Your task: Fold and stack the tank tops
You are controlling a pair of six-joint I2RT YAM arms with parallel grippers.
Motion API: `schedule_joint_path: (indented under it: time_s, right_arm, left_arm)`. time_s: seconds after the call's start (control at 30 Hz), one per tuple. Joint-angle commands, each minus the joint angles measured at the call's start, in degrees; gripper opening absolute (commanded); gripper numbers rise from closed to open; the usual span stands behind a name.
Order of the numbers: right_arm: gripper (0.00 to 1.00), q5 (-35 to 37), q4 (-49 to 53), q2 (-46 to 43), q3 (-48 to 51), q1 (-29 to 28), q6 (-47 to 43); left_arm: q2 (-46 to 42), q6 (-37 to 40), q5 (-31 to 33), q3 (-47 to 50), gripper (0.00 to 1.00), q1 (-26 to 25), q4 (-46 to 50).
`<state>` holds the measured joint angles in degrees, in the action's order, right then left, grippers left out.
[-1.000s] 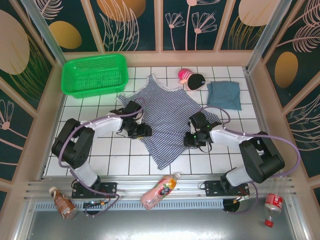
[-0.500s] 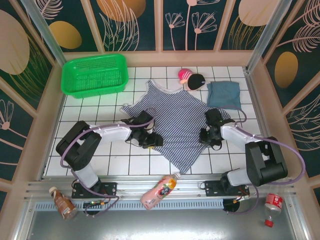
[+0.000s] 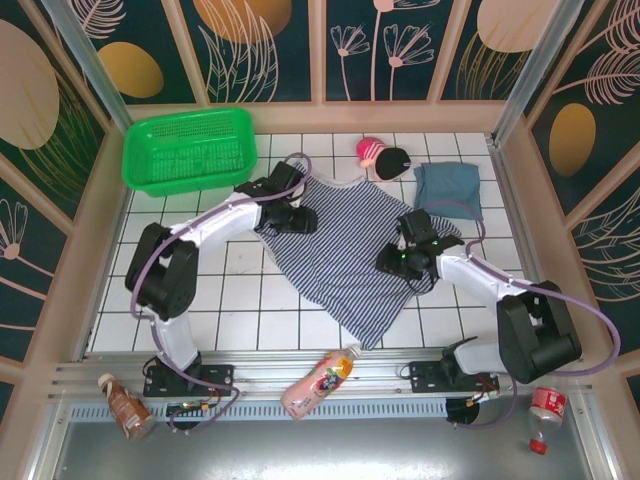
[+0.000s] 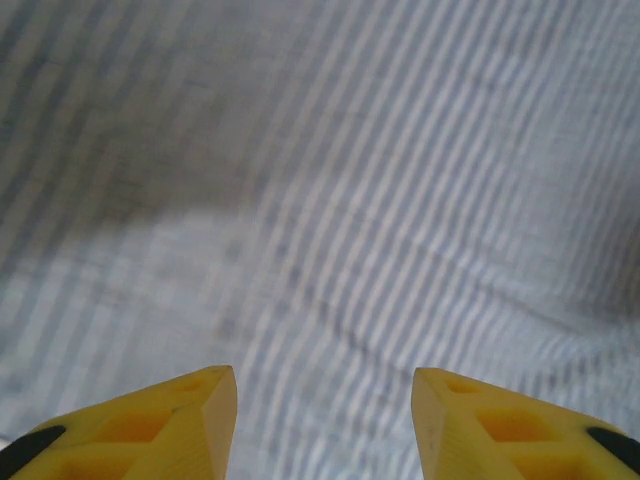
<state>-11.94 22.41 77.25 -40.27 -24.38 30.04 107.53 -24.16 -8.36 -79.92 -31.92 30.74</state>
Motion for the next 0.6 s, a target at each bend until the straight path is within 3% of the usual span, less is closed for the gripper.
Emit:
schedule_joint_path:
  time_s: [0.0,0.1,0.33,0.57]
  right_arm:
    - [0.39,-0.57,-3.62,2.21,2.35,-1.82,3.44]
    - [0.4,0.86,-4.24,3.73,3.61,-1.19,2.9]
    - [0.42,5.48,-1.33,8.45,0.65,2.0,-3.96]
    - [0.42,10.46,0.91,13.43,-4.73,5.44,-11.77]
  left_arm:
    - [6.52,9.92,11.51,-1.38,0.5,1.93,5.33]
    - [8.83,11.13,14.82,-0.99,0.5,4.3,3.17]
    - [8.77,9.0,10.61,7.21,0.5,5.12,0.9]
    - [-1.07,-0.8,0.47,19.41,0.49,4.53,-1.07]
